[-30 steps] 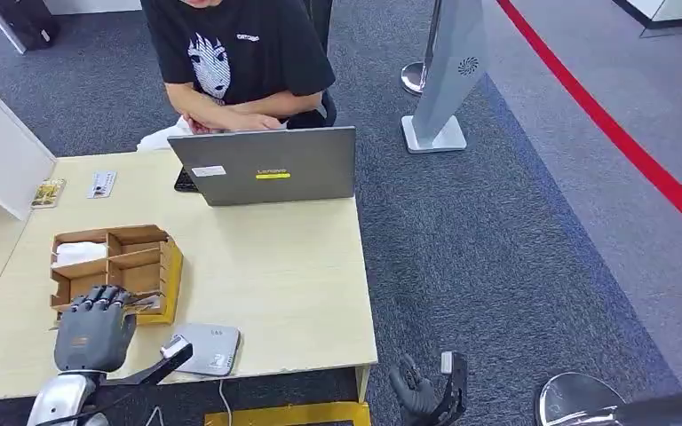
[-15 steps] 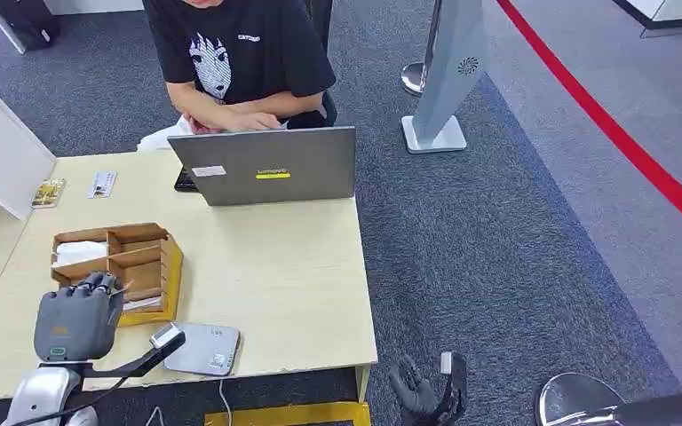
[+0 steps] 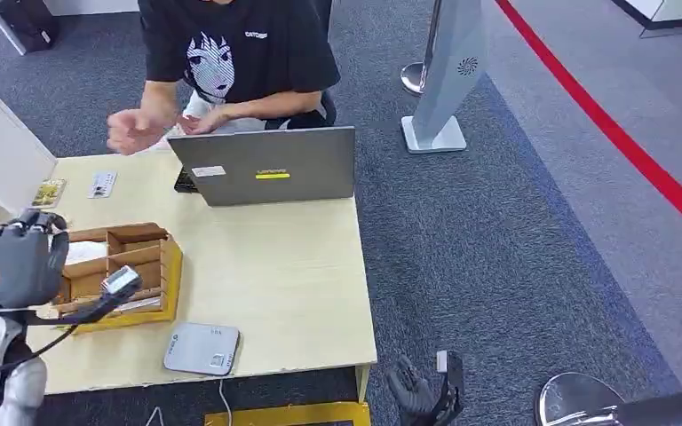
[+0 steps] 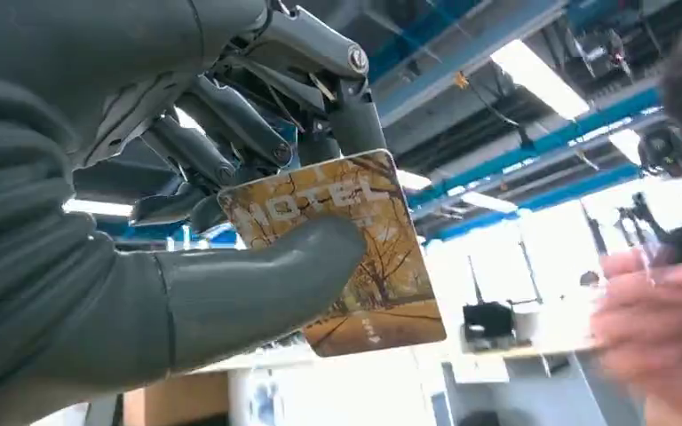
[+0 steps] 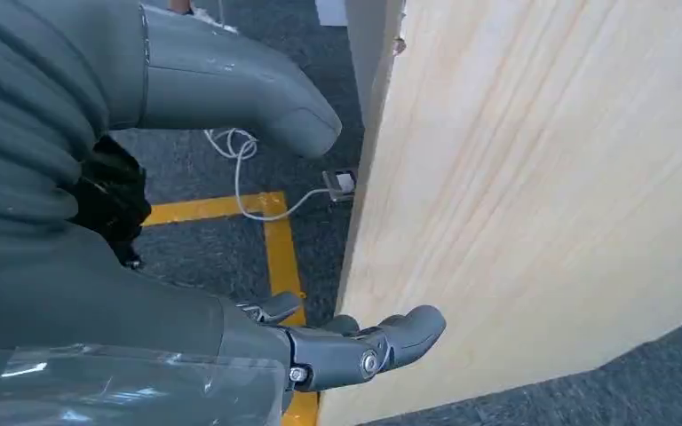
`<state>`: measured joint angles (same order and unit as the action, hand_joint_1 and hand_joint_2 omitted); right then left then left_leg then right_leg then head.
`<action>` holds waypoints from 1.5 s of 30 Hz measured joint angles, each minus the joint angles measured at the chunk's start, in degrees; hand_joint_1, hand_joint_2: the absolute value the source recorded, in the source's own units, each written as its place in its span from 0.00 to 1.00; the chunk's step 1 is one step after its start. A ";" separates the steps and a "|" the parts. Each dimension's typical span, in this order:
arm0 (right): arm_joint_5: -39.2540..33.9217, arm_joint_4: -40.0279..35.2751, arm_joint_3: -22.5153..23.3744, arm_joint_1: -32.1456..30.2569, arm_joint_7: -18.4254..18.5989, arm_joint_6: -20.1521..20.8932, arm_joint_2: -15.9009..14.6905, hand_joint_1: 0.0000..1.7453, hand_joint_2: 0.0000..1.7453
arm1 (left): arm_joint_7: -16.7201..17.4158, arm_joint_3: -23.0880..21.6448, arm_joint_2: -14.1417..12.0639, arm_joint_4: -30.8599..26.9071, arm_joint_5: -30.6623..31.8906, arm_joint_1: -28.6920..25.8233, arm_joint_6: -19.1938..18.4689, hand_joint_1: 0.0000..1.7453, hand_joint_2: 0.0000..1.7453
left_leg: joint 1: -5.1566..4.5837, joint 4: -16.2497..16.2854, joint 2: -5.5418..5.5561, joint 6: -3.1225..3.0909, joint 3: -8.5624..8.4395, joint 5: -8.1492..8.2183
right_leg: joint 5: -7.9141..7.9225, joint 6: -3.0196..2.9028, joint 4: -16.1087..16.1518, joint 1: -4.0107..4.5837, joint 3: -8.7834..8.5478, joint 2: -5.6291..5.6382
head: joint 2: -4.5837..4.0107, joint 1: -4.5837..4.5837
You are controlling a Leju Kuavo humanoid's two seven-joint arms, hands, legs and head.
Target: Pass the card to the sensor for recognition and then transmit it.
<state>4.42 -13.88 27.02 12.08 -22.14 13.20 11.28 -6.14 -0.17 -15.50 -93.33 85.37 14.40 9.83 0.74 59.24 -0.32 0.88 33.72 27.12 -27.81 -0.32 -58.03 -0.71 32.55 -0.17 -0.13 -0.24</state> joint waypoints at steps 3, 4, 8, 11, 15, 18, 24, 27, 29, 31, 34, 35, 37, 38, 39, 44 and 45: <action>0.57 0.02 -0.02 0.23 0.37 0.00 0.35 0.00 1.00 | -0.63 3.18 -2.11 4.10 -0.96 3.51 -0.15 1.00 1.00 | 0.01 0.00 -0.05 0.05 -0.01 -0.03 | 0.02 -0.03 -0.03 0.01 0.03 0.08 | 0.00 -0.06; 0.57 0.02 -0.02 0.25 0.37 0.02 0.39 0.00 1.00 | -0.83 4.10 -2.49 5.09 -1.14 4.30 -0.04 1.00 1.00 | 0.01 0.00 -0.03 0.05 -0.01 -0.03 | 0.02 -0.03 -0.03 0.01 0.03 0.07 | 0.00 -0.07; 0.55 0.02 -0.02 0.33 0.35 0.20 0.79 0.00 1.00 | -1.68 6.51 -3.28 8.70 -1.22 4.91 0.90 1.00 1.00 | 0.01 -0.01 -0.02 0.05 0.01 -0.03 | 0.01 -0.03 -0.02 0.01 0.04 0.08 | 0.00 -0.11; 0.55 0.02 -0.02 0.36 0.33 0.35 0.90 0.00 1.00 | -1.90 7.30 -3.34 10.03 -0.94 4.77 1.58 1.00 1.00 | -0.02 -0.01 0.00 0.05 0.03 -0.03 | 0.01 -0.03 -0.01 0.00 0.03 0.02 | 0.00 -0.11; 0.55 0.02 -0.02 0.35 0.18 0.44 0.94 0.00 1.00 | -2.21 7.43 -3.32 11.12 -0.37 4.38 2.06 0.14 1.00 | -0.02 0.00 -0.02 0.05 0.03 -0.03 | 0.02 -0.03 0.01 -0.01 0.03 0.05 | 0.00 -0.11; 0.53 0.02 -0.02 0.34 0.02 0.44 0.96 0.00 1.00 | -2.34 7.43 -3.17 11.27 -0.17 3.69 2.25 0.00 1.00 | -0.02 0.01 -0.01 0.05 0.02 -0.03 | 0.02 -0.02 0.01 -0.01 0.04 0.06 | 0.00 -0.11; 0.37 0.02 0.00 0.33 -0.13 0.50 0.96 0.00 1.00 | -2.40 7.43 -2.20 10.75 -0.13 2.63 2.56 0.00 1.00 | -0.01 0.01 -0.03 0.05 0.02 -0.03 | 0.02 -0.02 0.01 -0.01 0.06 0.07 | 0.00 -0.11; 0.22 0.02 0.02 0.30 -0.29 0.70 0.96 0.00 1.00 | -3.10 7.41 -1.53 8.93 -1.16 1.21 4.22 0.00 1.00 | -0.01 0.00 -0.03 0.05 0.02 -0.03 | 0.02 -0.02 0.01 -0.01 0.06 0.08 | 0.00 -0.11; -0.24 0.00 0.15 0.12 -0.77 1.05 0.96 0.00 1.00 | -3.83 7.43 -0.21 5.32 -3.60 -1.04 7.46 0.00 1.00 | -0.01 0.00 -0.03 0.04 0.02 -0.02 | 0.02 -0.02 0.02 -0.01 0.06 0.09 | 0.00 -0.13; -0.48 0.00 0.33 -0.13 -1.29 1.22 0.96 0.00 1.00 | -4.70 7.43 1.84 0.77 -5.34 -3.74 9.82 0.00 1.00 | -0.02 0.00 -0.02 0.01 0.04 0.01 | 0.02 -0.02 0.05 -0.01 0.05 0.07 | 0.00 -0.09; -1.57 -0.02 1.02 -0.75 -2.47 1.20 0.96 0.00 1.00 | -7.70 8.21 7.38 -8.59 -13.46 -9.22 15.12 0.00 1.00 | -0.08 0.00 -0.09 -0.05 0.06 0.11 | -0.03 0.05 0.09 -0.04 0.03 0.12 | 0.00 -0.13; -2.01 -0.04 1.53 -1.09 -2.90 1.20 0.96 0.00 1.00 | -9.17 8.54 10.22 -12.19 -16.86 -11.66 15.89 0.00 1.00 | -0.11 0.00 -0.11 -0.12 0.04 0.17 | -0.07 0.11 0.10 -0.05 0.03 0.13 | 0.00 -0.11; -2.65 -0.09 2.27 -1.93 -3.56 1.22 0.94 0.00 1.00 | -12.86 9.09 14.79 -18.51 -24.47 -17.16 14.95 0.00 1.00 | -0.14 0.01 -0.10 -0.22 0.05 0.23 | -0.10 0.16 0.15 -0.07 0.01 0.12 | 0.00 -0.09; -3.24 -0.09 2.80 -2.28 -3.96 1.29 0.92 0.00 1.00 | -15.79 9.29 16.82 -20.89 -29.74 -19.68 13.42 0.00 1.00 | -0.14 0.01 -0.09 -0.24 0.06 0.25 | -0.11 0.17 0.17 -0.07 0.00 0.11 | 0.00 0.00; -3.85 -0.11 3.52 -2.64 -4.37 1.53 0.90 0.00 1.00 | -19.78 9.72 18.83 -23.33 -36.14 -22.54 11.42 0.00 1.00 | -0.14 0.01 -0.10 -0.27 0.06 0.32 | -0.12 0.17 0.19 -0.08 0.01 0.12 | 0.00 0.04; -6.91 -0.35 7.28 -5.01 -5.64 3.61 0.28 0.00 1.00 | -29.94 16.15 27.99 -27.57 -68.28 -33.33 -9.00 0.00 1.00 | -0.12 0.00 -0.05 -0.35 0.05 0.40 | -0.25 0.34 0.21 -0.08 -0.03 0.05 | 0.00 0.02; -7.46 -0.37 8.18 -5.57 -5.66 4.40 0.04 0.00 1.00 | -29.94 18.59 29.10 -27.13 -72.12 -34.43 -11.93 0.00 1.00 | -0.11 0.00 -0.05 -0.34 0.04 0.40 | -0.25 0.33 0.21 -0.08 -0.03 0.05 | 0.00 0.04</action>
<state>-3.04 -14.25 35.19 6.51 -27.80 17.60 11.32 -36.09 18.41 13.60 -120.46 13.25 -20.02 -2.09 0.63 59.24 -0.37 0.54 33.76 27.52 -28.06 0.01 -57.81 -0.79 32.52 -0.12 -0.13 -0.20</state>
